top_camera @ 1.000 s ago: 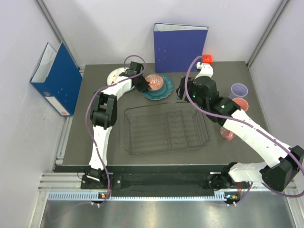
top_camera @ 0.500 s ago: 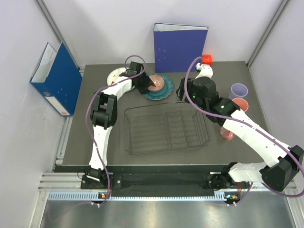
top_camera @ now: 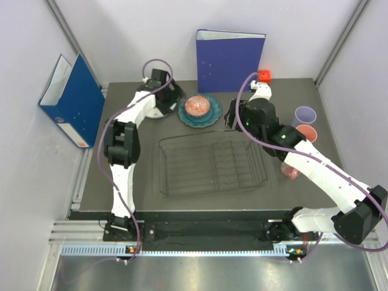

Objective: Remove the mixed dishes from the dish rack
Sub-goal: Place the bowl at the center of the board, then reset both arms

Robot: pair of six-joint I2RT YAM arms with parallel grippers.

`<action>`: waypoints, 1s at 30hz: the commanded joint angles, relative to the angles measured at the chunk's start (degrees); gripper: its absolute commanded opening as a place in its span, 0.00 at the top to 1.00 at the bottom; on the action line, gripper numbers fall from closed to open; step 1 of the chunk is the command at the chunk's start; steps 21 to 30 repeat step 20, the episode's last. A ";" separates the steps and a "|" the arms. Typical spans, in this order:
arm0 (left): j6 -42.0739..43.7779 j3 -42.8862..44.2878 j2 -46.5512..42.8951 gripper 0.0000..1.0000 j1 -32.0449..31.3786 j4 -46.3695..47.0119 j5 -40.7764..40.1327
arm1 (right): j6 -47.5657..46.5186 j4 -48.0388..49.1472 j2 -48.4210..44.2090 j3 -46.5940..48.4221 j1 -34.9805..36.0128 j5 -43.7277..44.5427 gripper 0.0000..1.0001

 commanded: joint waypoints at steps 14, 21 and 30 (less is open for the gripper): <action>12.19 -39.23 -47.37 0.01 -5.91 0.29 -24.52 | 1.52 6.18 -2.09 -4.05 -0.44 -0.80 0.22; 15.35 -47.05 -56.07 0.01 -9.79 1.33 -23.38 | -0.49 7.33 -3.41 -4.50 0.26 0.69 0.19; 15.35 -47.05 -56.07 0.01 -9.79 1.33 -23.38 | -0.49 7.33 -3.41 -4.50 0.26 0.69 0.19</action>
